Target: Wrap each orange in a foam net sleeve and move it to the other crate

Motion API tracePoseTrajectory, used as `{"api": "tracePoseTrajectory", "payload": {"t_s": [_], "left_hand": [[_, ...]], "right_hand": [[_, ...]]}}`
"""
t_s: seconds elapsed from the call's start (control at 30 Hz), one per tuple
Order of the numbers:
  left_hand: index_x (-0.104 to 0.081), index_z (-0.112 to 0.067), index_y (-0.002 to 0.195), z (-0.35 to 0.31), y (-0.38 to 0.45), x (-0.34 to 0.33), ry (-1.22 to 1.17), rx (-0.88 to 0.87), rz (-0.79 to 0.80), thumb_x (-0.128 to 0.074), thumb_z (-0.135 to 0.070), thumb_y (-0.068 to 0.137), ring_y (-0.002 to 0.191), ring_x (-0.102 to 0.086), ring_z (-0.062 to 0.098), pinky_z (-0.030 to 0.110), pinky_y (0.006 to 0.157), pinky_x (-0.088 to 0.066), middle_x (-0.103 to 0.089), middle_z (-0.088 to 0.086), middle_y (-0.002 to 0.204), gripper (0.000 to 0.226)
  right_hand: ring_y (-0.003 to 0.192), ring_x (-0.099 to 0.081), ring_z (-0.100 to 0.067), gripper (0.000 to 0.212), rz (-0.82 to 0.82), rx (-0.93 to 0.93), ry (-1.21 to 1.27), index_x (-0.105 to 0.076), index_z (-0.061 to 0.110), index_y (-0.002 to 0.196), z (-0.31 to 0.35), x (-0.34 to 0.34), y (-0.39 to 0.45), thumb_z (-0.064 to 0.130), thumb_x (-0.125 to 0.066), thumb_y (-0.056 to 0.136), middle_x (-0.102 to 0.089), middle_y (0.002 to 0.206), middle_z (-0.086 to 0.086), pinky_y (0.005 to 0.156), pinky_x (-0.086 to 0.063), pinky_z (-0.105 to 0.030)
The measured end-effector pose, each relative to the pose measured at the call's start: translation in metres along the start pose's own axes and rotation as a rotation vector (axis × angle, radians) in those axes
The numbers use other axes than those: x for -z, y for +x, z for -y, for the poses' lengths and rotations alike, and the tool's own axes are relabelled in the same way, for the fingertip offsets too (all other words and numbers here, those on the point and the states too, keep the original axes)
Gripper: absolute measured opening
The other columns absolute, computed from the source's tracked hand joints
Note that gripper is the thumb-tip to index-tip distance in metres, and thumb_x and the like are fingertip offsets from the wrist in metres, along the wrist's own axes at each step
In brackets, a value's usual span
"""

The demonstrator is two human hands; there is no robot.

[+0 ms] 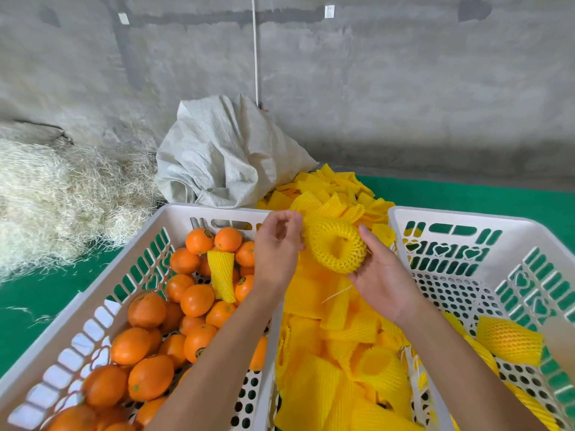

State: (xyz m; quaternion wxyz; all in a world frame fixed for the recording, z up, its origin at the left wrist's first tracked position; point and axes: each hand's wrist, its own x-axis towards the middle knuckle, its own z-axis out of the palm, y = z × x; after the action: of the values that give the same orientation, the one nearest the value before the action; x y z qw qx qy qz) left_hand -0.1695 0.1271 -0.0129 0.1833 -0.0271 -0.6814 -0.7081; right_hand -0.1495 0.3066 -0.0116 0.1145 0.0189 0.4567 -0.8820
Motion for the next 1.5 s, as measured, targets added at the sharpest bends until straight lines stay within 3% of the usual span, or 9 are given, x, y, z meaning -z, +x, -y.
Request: {"api": "tracePoseTrajectory", "payload": {"t_s": [0.13,0.27,0.5,0.7,0.8,0.9,1.0,1.23,1.5], "left_hand": [[-0.063,-0.014,0.102,0.024,0.013,0.044,0.581,-0.09,-0.105,-0.056,-0.016,0.104,0.09,-0.063,0.022,0.04,0.072,-0.054,-0.066,0.005,0.098,0.008],[-0.047,-0.013,0.135,0.073,-0.005,0.063,1.299,0.333,0.352,-0.056,-0.025,0.103,0.134,-0.045,0.034,0.049,0.104,-0.046,-0.05,0.012,0.141,0.036],[-0.05,-0.016,0.131,0.072,-0.01,0.056,1.55,0.31,0.276,-0.056,-0.026,0.105,0.133,-0.045,0.033,0.042,0.111,-0.038,-0.048,0.012,0.14,0.029],[-0.055,-0.008,0.144,0.002,0.01,0.048,0.796,-0.077,-0.168,-0.08,-0.042,0.089,0.12,-0.057,0.023,0.036,0.098,-0.049,-0.063,0.006,0.128,0.069],[-0.078,-0.022,0.115,-0.024,-0.006,0.023,0.164,-0.045,0.001,-0.083,-0.065,0.077,0.096,-0.072,0.007,0.016,0.079,-0.054,-0.078,-0.007,0.103,0.058],[-0.082,-0.019,0.111,-0.025,-0.022,-0.009,-0.202,0.239,0.188,-0.087,-0.075,0.059,0.126,-0.066,0.017,0.038,0.109,-0.05,-0.074,0.005,0.129,0.077],[-0.081,-0.018,0.116,-0.016,-0.027,-0.021,-0.227,0.315,0.253,-0.085,-0.074,0.062,0.141,-0.054,0.023,0.05,0.12,-0.038,-0.062,0.009,0.146,0.078],[-0.075,-0.024,0.119,-0.008,-0.029,-0.014,-0.303,0.478,0.468,-0.083,-0.065,0.069,0.124,-0.066,0.023,0.041,0.104,-0.054,-0.069,0.007,0.135,0.066],[-0.063,-0.019,0.086,0.004,-0.029,-0.022,-0.233,0.377,0.3,-0.091,-0.054,0.063,0.082,-0.07,0.016,0.032,0.07,-0.056,-0.074,0.004,0.088,0.051]], "right_hand": [[0.126,-0.063,-0.019,0.045,-0.045,0.037,-0.054,-0.055,0.024,0.142,-0.004,0.002,0.006,0.04,-0.059,0.1,-0.066,0.138,-0.001,0.109,-0.046,-0.042],[0.126,-0.064,-0.018,0.05,-0.062,0.025,-0.048,-0.053,0.024,0.143,-0.01,0.011,0.009,0.042,-0.062,0.098,-0.065,0.139,-0.001,0.109,-0.047,-0.042],[0.123,-0.065,-0.019,0.047,-0.063,0.027,-0.029,-0.057,0.025,0.139,-0.011,0.012,0.013,0.042,-0.065,0.095,-0.067,0.136,-0.001,0.103,-0.05,-0.041],[0.123,-0.065,-0.022,0.04,-0.139,0.076,-0.023,-0.059,0.018,0.136,-0.01,0.01,0.012,0.035,-0.061,0.1,-0.069,0.132,-0.004,0.112,-0.045,-0.048],[0.119,-0.068,-0.02,0.03,-0.178,0.125,-0.035,-0.064,0.018,0.127,-0.009,0.006,0.009,0.033,-0.06,0.101,-0.073,0.126,-0.004,0.108,-0.049,-0.045],[0.119,-0.068,-0.02,0.034,-0.215,0.135,-0.06,-0.064,0.016,0.128,-0.008,0.003,0.006,0.036,-0.061,0.101,-0.072,0.126,-0.004,0.1,-0.053,-0.041],[0.115,-0.069,-0.021,0.037,-0.193,0.085,-0.051,-0.063,0.016,0.131,-0.007,0.0,0.003,0.037,-0.06,0.101,-0.071,0.129,-0.007,0.088,-0.055,-0.036],[0.114,-0.07,-0.025,0.045,-0.187,0.079,-0.149,-0.064,0.014,0.131,-0.006,0.0,-0.002,0.043,-0.064,0.097,-0.072,0.125,-0.008,0.089,-0.056,-0.039],[0.077,-0.059,-0.011,0.033,-0.381,0.396,-0.671,-0.066,0.014,0.088,-0.01,0.006,-0.002,0.043,-0.059,0.102,-0.065,0.083,-0.007,0.073,-0.049,-0.037]]}}
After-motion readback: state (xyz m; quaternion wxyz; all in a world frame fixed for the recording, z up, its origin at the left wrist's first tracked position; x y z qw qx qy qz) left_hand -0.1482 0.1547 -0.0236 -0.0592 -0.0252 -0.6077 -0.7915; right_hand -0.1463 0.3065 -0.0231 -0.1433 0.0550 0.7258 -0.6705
